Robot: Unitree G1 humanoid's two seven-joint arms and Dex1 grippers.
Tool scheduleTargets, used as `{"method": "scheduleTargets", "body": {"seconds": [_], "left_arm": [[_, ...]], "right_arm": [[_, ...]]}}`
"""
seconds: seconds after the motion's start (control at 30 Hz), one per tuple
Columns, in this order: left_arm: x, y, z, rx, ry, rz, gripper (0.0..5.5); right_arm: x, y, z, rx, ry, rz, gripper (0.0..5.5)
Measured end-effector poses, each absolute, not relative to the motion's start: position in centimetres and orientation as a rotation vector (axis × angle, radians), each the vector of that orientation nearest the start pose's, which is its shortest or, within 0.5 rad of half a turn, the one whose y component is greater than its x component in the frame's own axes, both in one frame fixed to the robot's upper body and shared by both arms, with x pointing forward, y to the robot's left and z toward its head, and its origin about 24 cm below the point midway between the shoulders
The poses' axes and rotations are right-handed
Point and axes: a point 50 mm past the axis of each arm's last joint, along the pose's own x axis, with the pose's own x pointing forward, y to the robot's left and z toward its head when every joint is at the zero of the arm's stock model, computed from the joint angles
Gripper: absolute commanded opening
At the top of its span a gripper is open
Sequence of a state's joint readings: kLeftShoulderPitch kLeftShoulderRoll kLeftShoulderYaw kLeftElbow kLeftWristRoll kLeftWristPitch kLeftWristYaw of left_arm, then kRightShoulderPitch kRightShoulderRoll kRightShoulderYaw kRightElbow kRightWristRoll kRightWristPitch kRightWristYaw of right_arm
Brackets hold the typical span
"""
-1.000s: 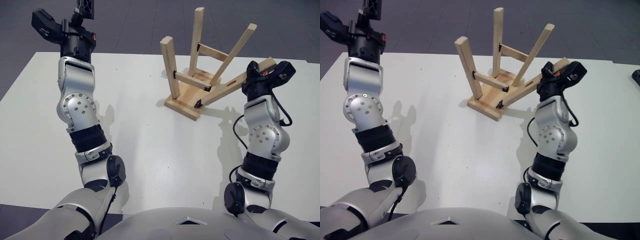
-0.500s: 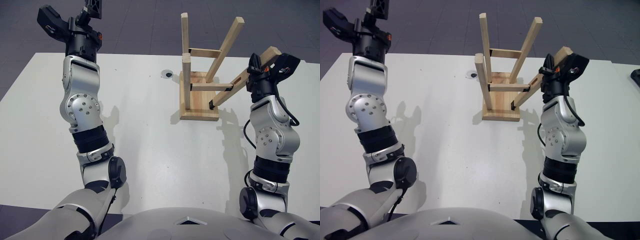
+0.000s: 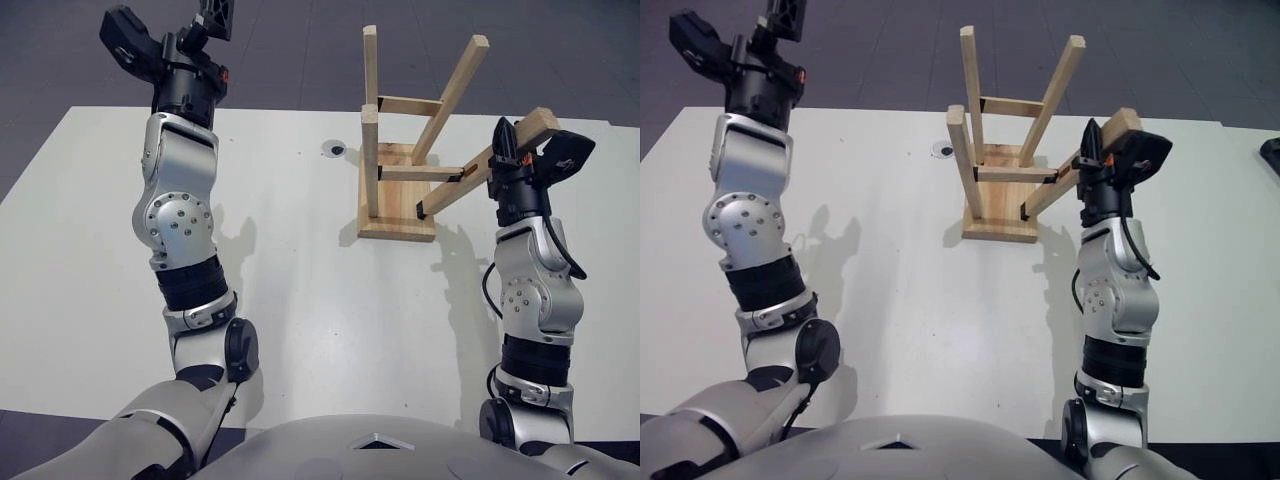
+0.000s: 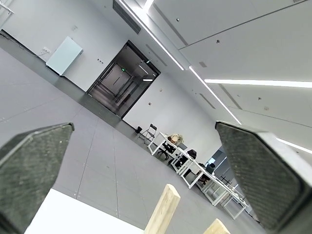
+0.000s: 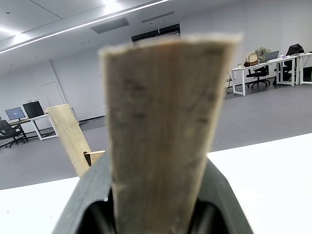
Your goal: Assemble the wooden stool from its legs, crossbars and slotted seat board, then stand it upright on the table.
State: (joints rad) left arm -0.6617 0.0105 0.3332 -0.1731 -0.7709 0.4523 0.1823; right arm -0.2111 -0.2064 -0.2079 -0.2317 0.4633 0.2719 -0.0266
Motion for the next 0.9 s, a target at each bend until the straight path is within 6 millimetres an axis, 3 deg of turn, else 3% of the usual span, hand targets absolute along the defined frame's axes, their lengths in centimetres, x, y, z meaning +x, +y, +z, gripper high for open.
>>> {"method": "scheduleTargets", "body": {"seconds": [0.5, 0.9], "left_arm": [[32.3, 13.4, 22.7, -0.805, -0.278, -0.297, 5.40], [32.3, 13.6, 22.7, -0.811, -0.281, -0.292, 5.40]], "right_arm": [[29.5, -19.4, 13.9, 0.213, -0.184, -0.004, 1.05], [29.2, -18.7, 13.8, 0.173, -0.178, 0.002, 1.05]]}}
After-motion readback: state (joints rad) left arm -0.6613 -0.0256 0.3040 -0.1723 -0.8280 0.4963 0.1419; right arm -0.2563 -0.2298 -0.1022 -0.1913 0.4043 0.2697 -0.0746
